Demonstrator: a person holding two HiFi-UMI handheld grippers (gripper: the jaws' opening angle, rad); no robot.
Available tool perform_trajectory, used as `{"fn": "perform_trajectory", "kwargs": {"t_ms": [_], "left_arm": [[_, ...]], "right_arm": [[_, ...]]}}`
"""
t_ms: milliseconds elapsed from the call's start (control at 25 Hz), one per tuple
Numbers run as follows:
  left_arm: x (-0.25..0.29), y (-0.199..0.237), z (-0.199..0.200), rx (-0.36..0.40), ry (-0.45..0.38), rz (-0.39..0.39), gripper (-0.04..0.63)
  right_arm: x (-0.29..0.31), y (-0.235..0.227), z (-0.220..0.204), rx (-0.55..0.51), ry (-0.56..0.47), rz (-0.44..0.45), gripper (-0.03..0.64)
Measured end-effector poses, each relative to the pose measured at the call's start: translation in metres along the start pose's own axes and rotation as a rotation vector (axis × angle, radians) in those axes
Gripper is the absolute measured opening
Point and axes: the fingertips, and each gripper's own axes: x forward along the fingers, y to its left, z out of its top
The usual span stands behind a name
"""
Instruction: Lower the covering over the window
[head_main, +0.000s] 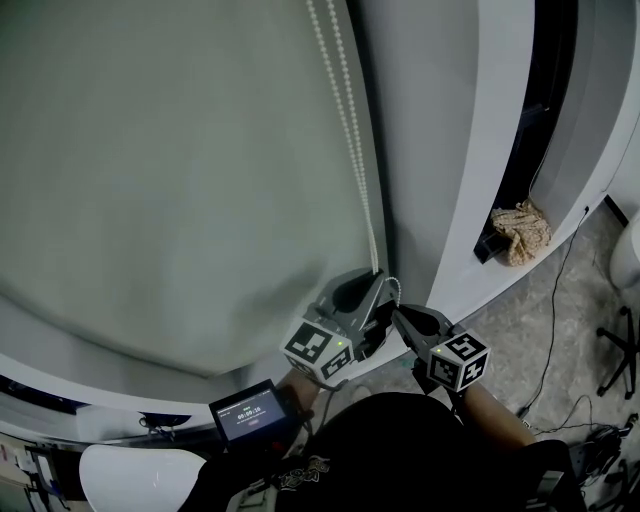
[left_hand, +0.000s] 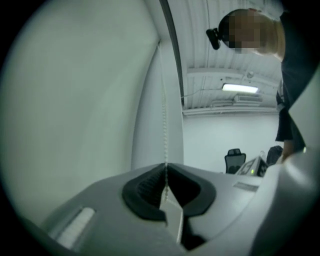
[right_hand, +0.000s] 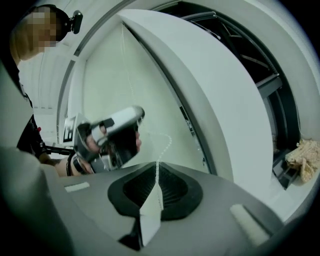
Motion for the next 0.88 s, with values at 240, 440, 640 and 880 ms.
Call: {"fn": "perform_trajectory", "kwargs": {"t_ms": [240, 440, 640, 880], "left_arm": [[-0.010, 0.005, -0.094, -0.092, 0.180, 0.058, 0.014], [-0.016, -0.001, -0.150, -0.120, 0.324, 0.065, 0.014], [-0.017, -0.006, -0.170, -0.158, 0.375, 0.040, 0.015], [-0.016, -0.015, -0.166, -0.205, 0.341, 0.031, 0.015]], "right_arm": [[-0.025, -0.007, 0.044, -0.093, -0.157, -0.099, 0.079], [-0.037, 0.010, 0.083, -0.188, -0.281, -0.123, 0.087], [-0.037, 0.016, 0.088, -0.185, -0.292, -0.105, 0.089], [-0.034, 0.032, 0.090, -0.223, -0.263, -0.034, 0.080]]}}
